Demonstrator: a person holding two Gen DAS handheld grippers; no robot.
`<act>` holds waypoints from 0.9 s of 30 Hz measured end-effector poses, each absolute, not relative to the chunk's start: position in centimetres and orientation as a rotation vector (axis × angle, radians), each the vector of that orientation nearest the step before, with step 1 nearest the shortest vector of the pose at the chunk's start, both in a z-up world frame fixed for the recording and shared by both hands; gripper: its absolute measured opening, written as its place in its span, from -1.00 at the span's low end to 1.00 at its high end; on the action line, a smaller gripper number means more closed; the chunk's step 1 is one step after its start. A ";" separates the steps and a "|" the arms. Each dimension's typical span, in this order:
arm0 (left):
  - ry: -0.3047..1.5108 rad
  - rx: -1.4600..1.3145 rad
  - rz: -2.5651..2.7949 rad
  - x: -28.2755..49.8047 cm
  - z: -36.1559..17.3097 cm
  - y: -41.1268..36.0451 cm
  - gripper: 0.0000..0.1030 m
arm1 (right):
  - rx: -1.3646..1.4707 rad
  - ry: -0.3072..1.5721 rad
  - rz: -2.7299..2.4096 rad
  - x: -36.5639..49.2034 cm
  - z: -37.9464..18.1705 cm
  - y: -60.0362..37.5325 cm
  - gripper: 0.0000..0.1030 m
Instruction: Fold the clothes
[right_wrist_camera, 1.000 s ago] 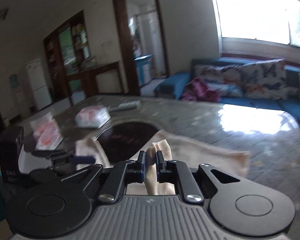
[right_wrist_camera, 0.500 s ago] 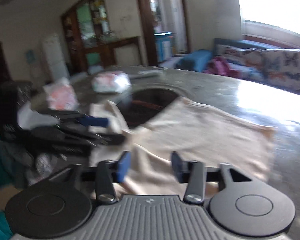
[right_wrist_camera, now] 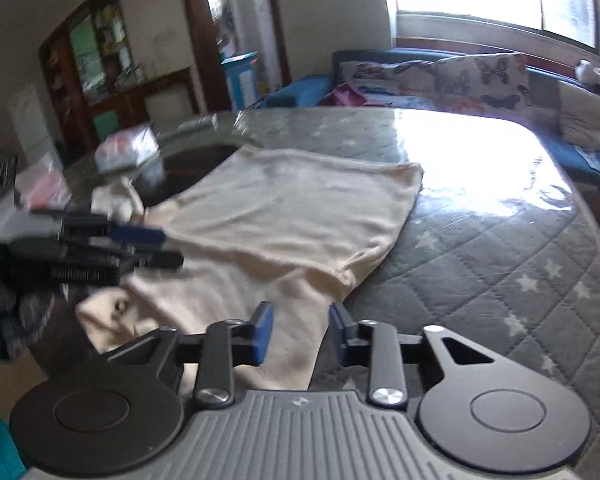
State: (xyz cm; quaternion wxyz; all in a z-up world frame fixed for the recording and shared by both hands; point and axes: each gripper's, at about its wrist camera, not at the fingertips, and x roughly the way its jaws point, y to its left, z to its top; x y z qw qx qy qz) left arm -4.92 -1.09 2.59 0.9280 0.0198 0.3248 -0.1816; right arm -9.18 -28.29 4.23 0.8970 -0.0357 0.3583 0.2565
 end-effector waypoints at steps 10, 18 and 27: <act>0.682 0.047 -0.285 -4.8 2.8 -0.2 -0.12 | -0.132 0.686 0.602 -7.8 5.5 -27.9 -0.62; 0.686 0.091 -0.201 -5.2 2.7 0.0 -0.12 | -0.186 0.700 0.644 -5.8 3.0 -26.5 -0.59; 0.699 0.078 -0.153 -7.1 2.8 0.8 -0.11 | -0.266 0.656 0.749 -7.4 3.5 -26.1 0.03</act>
